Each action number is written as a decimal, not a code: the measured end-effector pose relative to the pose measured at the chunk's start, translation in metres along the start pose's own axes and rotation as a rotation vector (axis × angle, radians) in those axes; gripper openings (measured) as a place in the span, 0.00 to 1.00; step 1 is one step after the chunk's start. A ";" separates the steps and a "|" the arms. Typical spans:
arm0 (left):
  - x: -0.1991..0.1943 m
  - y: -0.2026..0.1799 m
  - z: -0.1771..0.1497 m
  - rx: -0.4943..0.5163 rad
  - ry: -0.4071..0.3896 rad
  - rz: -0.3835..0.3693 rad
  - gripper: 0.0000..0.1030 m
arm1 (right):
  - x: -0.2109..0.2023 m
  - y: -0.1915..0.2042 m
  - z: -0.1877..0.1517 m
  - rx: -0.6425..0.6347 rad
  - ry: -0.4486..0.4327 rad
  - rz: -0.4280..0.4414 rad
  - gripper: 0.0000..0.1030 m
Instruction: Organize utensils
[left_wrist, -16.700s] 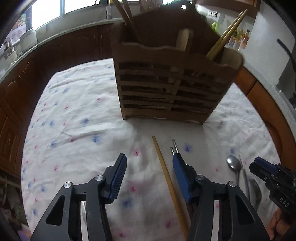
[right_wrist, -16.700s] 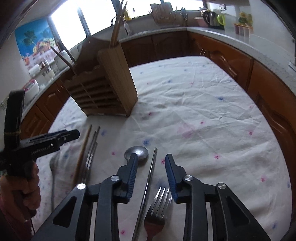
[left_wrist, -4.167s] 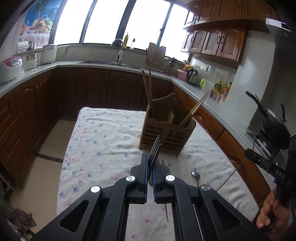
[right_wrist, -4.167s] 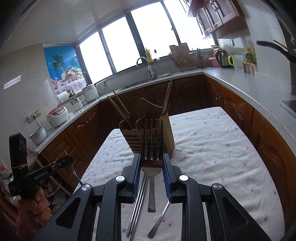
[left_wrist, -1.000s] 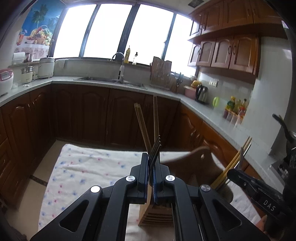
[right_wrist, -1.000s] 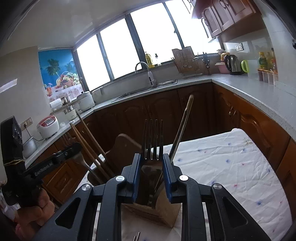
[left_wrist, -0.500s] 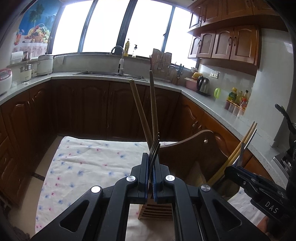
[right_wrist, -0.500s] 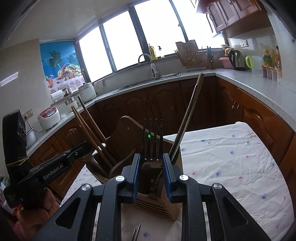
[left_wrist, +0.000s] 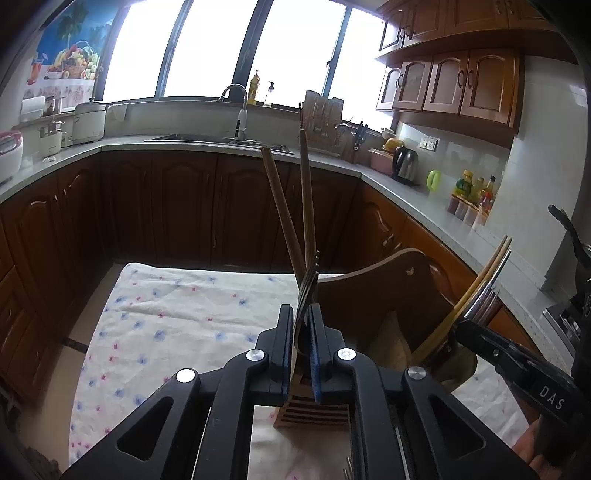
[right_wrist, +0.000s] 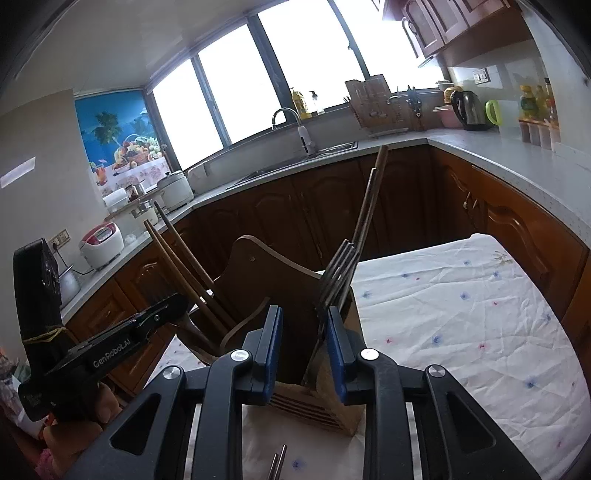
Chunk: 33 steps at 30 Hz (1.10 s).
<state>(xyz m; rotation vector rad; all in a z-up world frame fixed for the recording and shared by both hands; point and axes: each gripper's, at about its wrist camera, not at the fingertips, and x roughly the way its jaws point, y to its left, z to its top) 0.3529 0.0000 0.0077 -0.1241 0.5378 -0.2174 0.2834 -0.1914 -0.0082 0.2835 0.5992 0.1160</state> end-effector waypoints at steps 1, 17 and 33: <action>0.000 -0.002 0.000 0.001 0.000 0.000 0.09 | 0.000 -0.001 0.000 0.001 0.001 0.000 0.26; -0.009 -0.004 -0.004 0.003 -0.011 0.007 0.41 | -0.007 -0.007 0.001 0.033 -0.011 -0.010 0.26; -0.020 -0.004 -0.009 0.022 -0.011 0.068 0.82 | -0.014 -0.015 0.002 0.060 -0.020 -0.009 0.47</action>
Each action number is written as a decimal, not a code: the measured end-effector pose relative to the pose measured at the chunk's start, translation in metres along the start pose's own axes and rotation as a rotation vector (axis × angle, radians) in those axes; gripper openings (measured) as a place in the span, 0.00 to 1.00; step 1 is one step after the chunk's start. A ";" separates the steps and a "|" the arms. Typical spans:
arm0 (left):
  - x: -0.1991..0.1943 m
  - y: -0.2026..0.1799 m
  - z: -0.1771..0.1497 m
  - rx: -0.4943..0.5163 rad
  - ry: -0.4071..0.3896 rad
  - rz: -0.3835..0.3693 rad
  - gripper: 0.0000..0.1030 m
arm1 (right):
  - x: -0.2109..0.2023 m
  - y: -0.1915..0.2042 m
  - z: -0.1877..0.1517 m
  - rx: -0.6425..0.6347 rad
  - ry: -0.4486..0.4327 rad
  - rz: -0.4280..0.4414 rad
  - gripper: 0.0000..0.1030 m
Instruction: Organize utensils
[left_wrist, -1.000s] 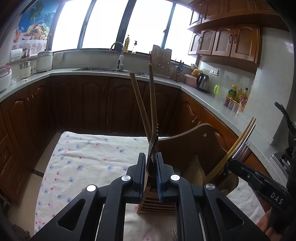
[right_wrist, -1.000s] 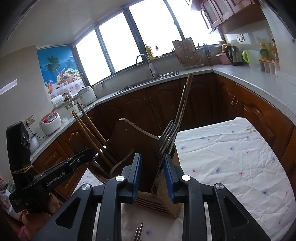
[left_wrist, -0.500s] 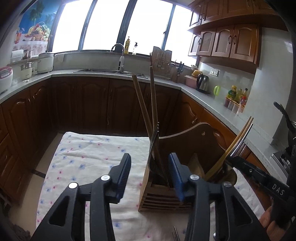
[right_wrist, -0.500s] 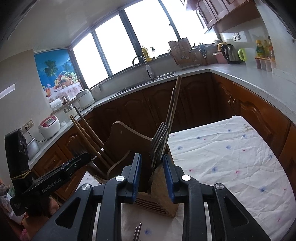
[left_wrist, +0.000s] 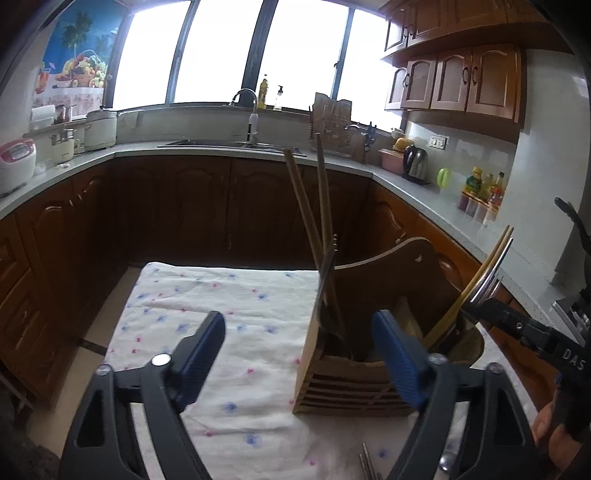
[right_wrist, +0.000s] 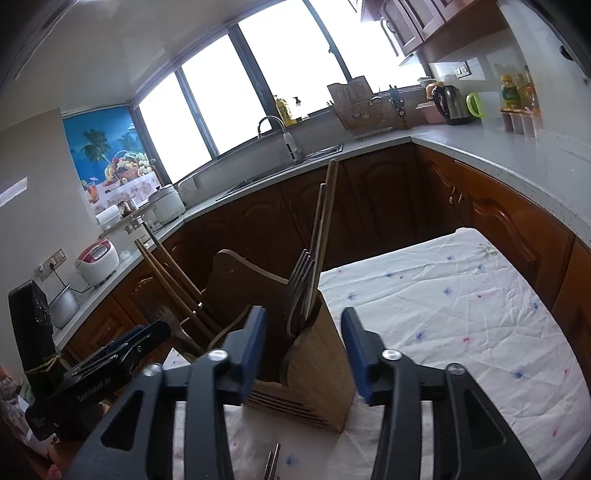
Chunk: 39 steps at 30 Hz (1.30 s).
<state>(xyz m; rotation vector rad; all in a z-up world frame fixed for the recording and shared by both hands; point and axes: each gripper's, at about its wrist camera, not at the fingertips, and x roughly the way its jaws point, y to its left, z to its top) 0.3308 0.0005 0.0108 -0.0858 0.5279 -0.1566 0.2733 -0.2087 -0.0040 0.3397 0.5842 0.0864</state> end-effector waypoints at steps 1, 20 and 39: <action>-0.001 0.001 0.000 0.002 0.001 0.002 0.83 | -0.001 0.001 0.000 -0.001 0.000 0.007 0.52; -0.048 0.018 -0.009 0.016 -0.028 0.051 0.96 | -0.036 0.012 -0.009 0.014 -0.050 0.051 0.84; -0.138 0.046 -0.048 -0.037 -0.060 -0.030 0.96 | -0.100 0.035 -0.040 -0.015 -0.082 0.084 0.95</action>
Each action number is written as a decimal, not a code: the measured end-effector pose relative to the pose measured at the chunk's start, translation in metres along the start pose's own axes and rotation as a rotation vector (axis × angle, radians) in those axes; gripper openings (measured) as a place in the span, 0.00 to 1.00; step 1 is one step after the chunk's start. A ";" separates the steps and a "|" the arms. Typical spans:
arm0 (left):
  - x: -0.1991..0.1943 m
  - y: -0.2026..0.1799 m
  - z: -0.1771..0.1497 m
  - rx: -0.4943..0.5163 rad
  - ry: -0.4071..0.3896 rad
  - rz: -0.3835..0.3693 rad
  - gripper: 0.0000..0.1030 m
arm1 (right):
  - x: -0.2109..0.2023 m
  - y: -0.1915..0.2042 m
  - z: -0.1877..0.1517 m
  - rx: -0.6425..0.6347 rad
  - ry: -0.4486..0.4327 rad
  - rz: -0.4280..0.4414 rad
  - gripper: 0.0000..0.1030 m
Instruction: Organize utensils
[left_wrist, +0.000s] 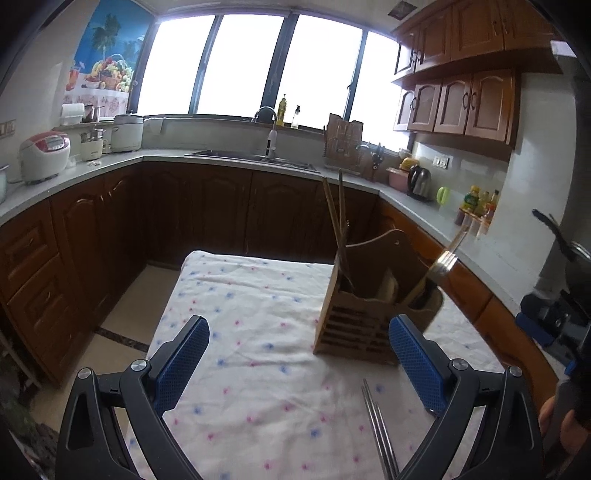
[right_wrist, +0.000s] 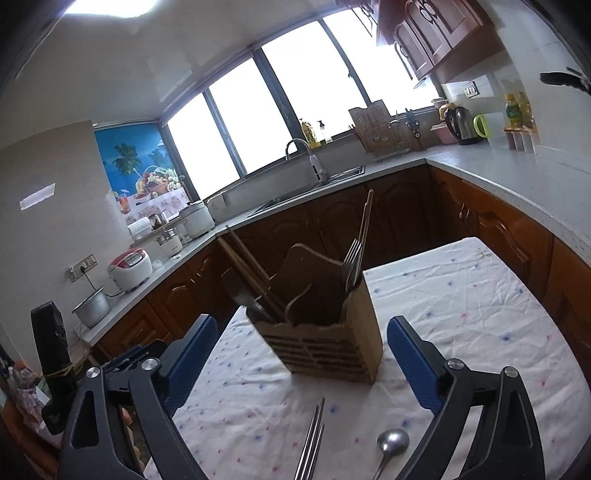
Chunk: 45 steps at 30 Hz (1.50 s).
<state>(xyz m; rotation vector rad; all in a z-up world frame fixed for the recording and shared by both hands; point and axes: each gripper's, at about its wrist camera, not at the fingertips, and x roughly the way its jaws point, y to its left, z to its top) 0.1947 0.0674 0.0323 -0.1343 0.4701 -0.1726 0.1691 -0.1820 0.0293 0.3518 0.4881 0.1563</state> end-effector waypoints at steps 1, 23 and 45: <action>-0.007 0.001 -0.004 -0.003 -0.009 0.001 0.96 | -0.004 0.002 -0.005 -0.004 0.003 0.002 0.95; -0.113 0.002 -0.053 0.011 -0.034 -0.047 0.99 | -0.110 0.028 -0.049 -0.094 -0.087 0.000 1.00; -0.163 -0.024 -0.120 0.106 -0.167 0.116 0.99 | -0.135 0.043 -0.104 -0.259 -0.226 -0.144 1.00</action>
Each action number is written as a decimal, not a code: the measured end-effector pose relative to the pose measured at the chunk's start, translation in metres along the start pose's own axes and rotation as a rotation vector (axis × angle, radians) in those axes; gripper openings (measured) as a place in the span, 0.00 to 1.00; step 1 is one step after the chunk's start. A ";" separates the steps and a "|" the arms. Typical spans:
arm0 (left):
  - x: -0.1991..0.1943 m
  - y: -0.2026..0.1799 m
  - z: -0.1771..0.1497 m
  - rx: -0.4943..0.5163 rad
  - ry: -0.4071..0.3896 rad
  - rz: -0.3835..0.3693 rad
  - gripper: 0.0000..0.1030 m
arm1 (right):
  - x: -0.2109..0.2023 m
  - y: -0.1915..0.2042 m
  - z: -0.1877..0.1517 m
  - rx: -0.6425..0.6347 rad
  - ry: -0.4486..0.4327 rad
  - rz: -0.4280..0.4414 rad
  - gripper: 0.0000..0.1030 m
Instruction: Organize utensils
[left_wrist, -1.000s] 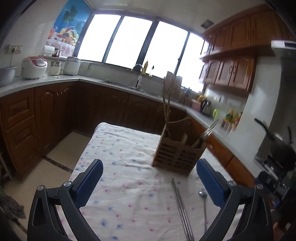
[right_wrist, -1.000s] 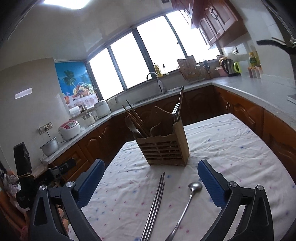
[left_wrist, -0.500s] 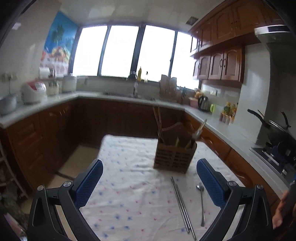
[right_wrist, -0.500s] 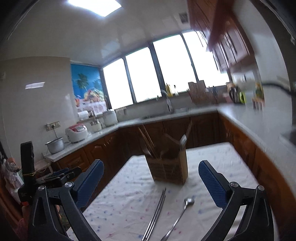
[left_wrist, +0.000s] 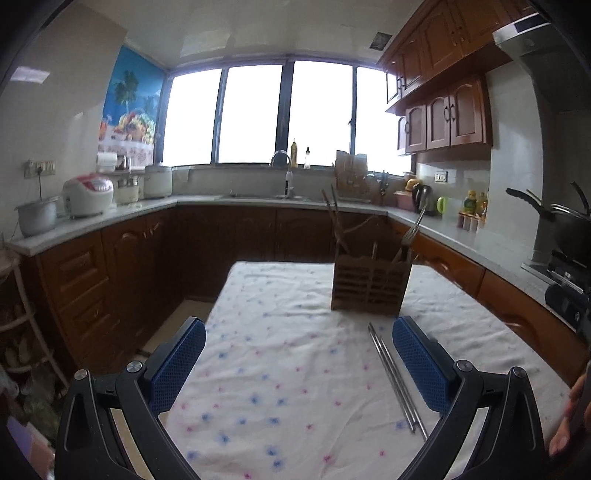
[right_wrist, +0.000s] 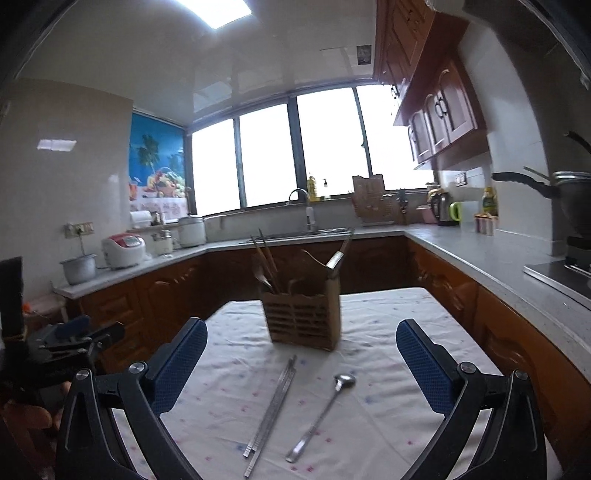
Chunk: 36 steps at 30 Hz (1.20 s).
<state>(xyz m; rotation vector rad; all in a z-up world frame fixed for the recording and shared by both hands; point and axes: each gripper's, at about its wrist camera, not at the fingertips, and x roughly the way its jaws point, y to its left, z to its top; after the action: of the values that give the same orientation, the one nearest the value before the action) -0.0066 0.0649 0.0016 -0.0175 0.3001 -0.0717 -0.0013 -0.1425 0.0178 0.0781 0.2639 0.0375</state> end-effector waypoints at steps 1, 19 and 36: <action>0.001 -0.001 -0.004 -0.007 0.003 0.001 0.99 | 0.000 -0.002 -0.005 0.002 0.005 -0.006 1.00; 0.014 -0.010 -0.033 0.021 0.045 0.036 0.99 | 0.019 -0.011 -0.051 0.021 0.075 -0.053 1.00; 0.020 -0.006 -0.030 0.025 0.060 0.035 0.99 | 0.015 -0.010 -0.053 0.035 0.060 -0.034 1.00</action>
<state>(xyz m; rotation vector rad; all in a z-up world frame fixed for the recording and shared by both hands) 0.0027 0.0568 -0.0331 0.0145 0.3592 -0.0413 -0.0002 -0.1477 -0.0379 0.1070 0.3261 0.0015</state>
